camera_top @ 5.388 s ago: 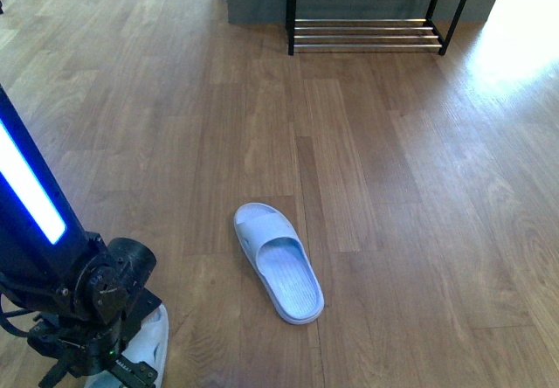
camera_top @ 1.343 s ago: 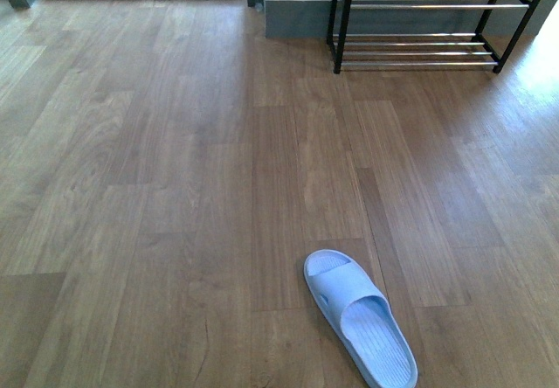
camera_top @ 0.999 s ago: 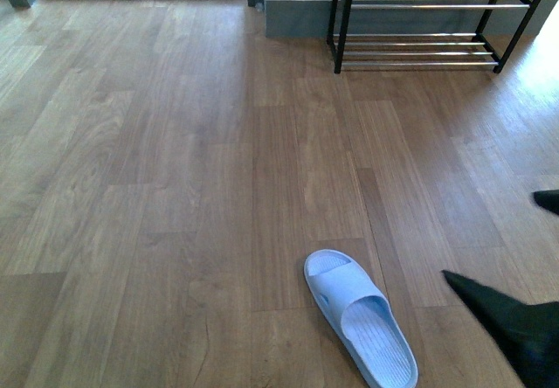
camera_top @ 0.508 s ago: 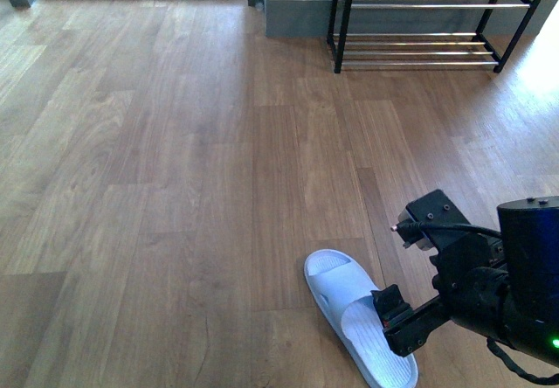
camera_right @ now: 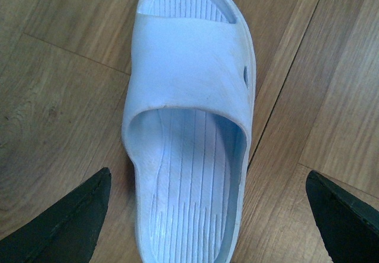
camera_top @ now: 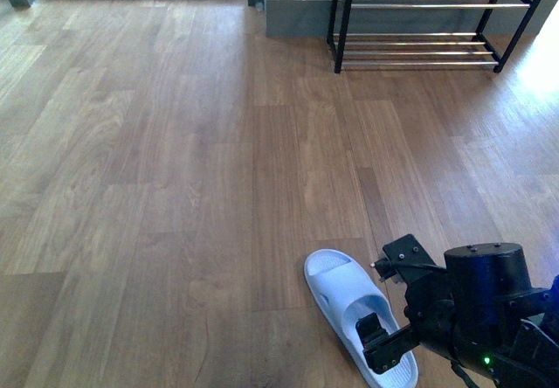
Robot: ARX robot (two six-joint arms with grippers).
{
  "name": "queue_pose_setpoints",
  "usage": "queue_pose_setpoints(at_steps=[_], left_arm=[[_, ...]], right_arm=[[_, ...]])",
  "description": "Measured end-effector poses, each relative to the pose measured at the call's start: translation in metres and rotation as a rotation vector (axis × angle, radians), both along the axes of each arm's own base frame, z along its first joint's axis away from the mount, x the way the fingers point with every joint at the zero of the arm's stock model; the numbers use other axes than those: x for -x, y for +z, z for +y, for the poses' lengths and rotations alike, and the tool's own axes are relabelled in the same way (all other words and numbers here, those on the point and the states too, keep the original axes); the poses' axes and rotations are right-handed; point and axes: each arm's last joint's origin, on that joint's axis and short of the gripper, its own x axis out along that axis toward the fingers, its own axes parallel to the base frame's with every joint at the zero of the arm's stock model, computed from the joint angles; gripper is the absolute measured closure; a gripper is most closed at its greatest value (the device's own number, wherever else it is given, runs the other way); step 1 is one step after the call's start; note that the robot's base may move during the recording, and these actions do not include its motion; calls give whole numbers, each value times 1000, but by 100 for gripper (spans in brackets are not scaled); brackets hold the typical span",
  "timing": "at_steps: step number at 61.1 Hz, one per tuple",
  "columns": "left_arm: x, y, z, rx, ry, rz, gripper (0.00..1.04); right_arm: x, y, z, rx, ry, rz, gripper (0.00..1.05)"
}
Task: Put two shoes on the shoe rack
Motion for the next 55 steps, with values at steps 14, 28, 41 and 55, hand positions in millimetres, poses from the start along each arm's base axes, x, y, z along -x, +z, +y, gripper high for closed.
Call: queue_pose_setpoints(at_steps=[14,28,41,55], left_arm=[[0,0,0,0,0,0,103],[0,0,0,0,0,0,103],[0,0,0,0,0,0,103],[0,0,0,0,0,0,103]], right_arm=[[-22,-21,-3,-34,-6,3,9],[-44,-34,-1,-84,-27,-18,9],[-59,-45,4,-128,-44,-54,36],[-62,-52,0,-107,-77,-63,66]])
